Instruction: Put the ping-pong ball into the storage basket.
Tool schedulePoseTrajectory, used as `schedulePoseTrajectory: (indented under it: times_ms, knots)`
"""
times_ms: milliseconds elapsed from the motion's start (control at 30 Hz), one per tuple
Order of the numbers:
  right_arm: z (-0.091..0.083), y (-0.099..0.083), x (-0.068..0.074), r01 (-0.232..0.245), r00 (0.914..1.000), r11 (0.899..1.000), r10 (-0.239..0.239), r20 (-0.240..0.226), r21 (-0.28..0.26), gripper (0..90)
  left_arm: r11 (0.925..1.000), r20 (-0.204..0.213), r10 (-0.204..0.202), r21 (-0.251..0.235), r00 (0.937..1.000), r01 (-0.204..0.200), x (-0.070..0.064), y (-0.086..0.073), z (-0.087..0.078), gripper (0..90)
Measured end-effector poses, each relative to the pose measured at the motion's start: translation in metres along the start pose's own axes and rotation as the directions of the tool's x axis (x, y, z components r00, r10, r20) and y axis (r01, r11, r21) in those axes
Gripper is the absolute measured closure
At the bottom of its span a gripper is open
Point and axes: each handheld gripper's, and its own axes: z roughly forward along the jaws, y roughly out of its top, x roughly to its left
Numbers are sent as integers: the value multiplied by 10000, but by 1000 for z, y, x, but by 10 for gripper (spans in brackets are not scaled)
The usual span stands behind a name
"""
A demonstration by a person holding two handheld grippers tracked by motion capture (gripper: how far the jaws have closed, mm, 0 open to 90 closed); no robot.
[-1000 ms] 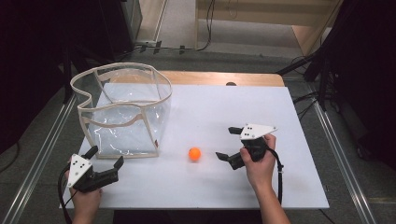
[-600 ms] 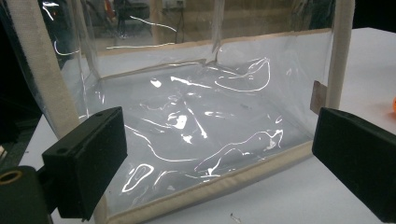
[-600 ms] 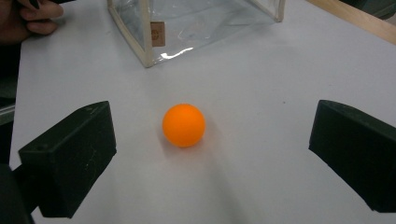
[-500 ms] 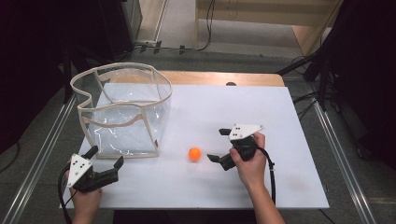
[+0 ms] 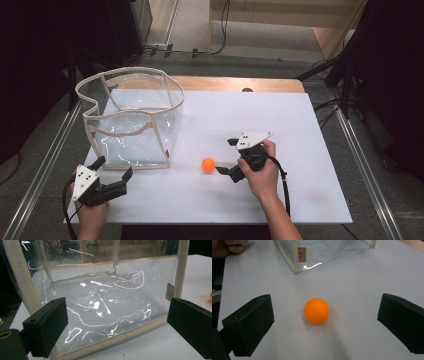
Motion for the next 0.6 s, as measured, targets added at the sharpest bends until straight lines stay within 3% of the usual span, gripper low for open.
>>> schedulePoseTrajectory:
  times_ms: [600]
  knots:
    - [17, 8, 3, 186, 9993, 9978, -164, -340, 632, 0, 10000, 21, 23, 7, 10000, -23, 0, 0, 0, 37]
